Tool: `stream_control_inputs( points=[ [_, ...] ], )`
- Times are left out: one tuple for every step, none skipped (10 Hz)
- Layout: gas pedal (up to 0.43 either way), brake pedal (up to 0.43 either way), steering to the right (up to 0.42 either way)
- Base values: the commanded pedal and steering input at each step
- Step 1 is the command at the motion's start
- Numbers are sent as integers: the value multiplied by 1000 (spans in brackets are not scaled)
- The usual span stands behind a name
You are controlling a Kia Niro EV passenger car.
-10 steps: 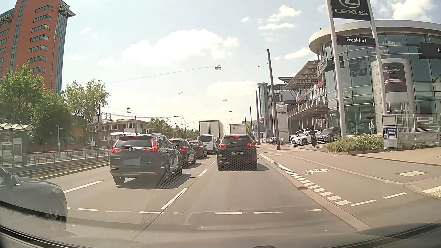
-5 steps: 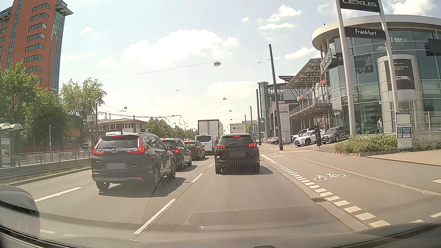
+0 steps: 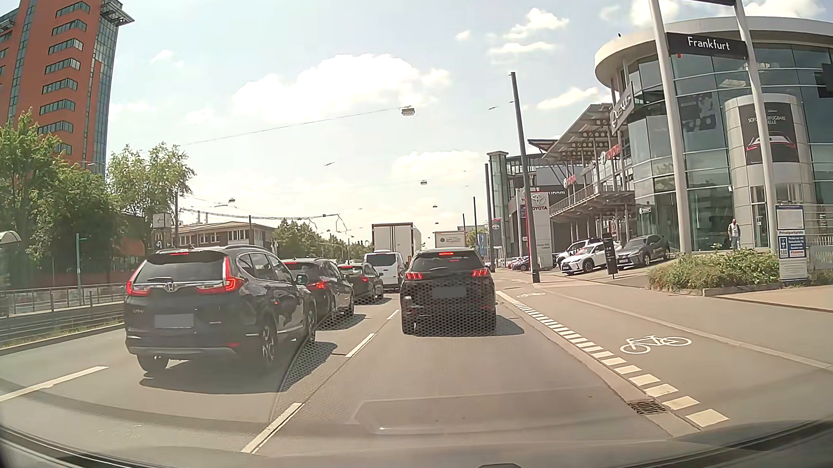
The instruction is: Follow the waypoints while adhering to traffic rules and regulations
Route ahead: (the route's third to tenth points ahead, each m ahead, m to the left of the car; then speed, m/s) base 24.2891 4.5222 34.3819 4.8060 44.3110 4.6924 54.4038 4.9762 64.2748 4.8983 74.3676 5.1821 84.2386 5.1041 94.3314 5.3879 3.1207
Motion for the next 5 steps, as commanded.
stream_control_inputs(
  points=[
    [0, 30, 0],
    [0, 30, 0],
    [0, 30, 0],
    [0, 30, 0],
    [0, 30, 0]
  ],
)
